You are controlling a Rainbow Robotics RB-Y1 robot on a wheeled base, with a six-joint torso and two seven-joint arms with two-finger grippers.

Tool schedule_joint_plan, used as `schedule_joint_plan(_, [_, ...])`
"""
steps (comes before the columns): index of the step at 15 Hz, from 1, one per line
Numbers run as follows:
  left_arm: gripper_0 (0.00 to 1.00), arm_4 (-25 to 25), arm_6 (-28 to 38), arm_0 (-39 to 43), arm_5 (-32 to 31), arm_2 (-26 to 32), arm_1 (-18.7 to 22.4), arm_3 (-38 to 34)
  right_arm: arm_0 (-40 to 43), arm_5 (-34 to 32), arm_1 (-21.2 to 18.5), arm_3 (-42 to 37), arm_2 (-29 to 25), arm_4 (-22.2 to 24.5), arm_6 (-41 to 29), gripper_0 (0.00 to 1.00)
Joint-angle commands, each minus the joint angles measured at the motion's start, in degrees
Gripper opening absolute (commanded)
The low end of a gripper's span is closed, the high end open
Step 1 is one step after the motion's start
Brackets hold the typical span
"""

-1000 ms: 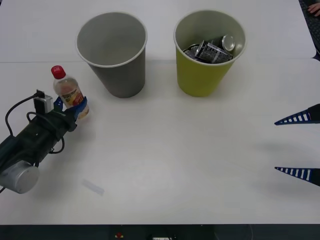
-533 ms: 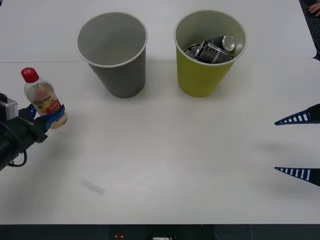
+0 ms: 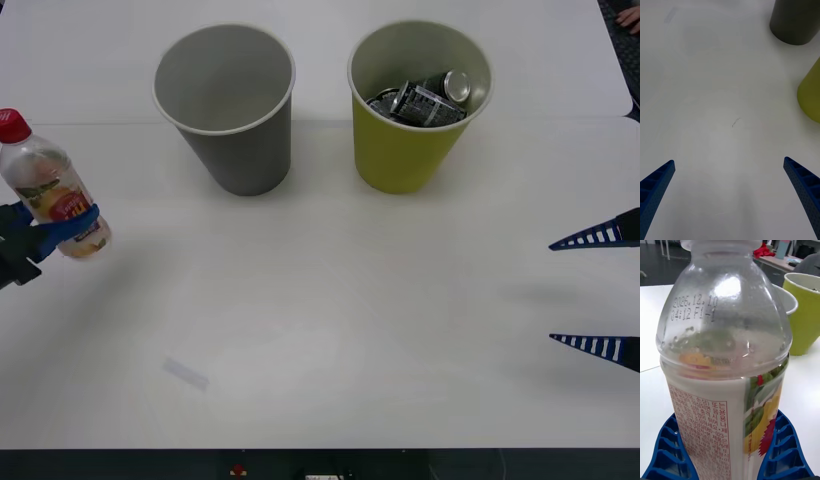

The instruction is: Put the can into the green bin and the plastic bottle into the gray bin

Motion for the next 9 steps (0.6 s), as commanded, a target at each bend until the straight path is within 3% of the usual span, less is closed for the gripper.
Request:
schedule_joint_plan(1, [0.00,-17.0,18.2,0.3,-3.3,7.6,-0.7,-1.5,0.0,0.0,0.0,0.0,0.0,0.0,0.0,1.00])
schedule_joint_plan(5, [0.00,-33.2,36.1,-1.2,-4.5,13.5,-0.7,-5.8,0.0,0.0,0.0,0.0,0.0,0.0,0.0,1.00])
schedule_joint_plan(9, [0.00,-44.6,49.9,-9.0,-11.1,15.3,-0.8,-6.2,0.0,0.0,0.0,0.0,0.0,0.0,0.0,1.00])
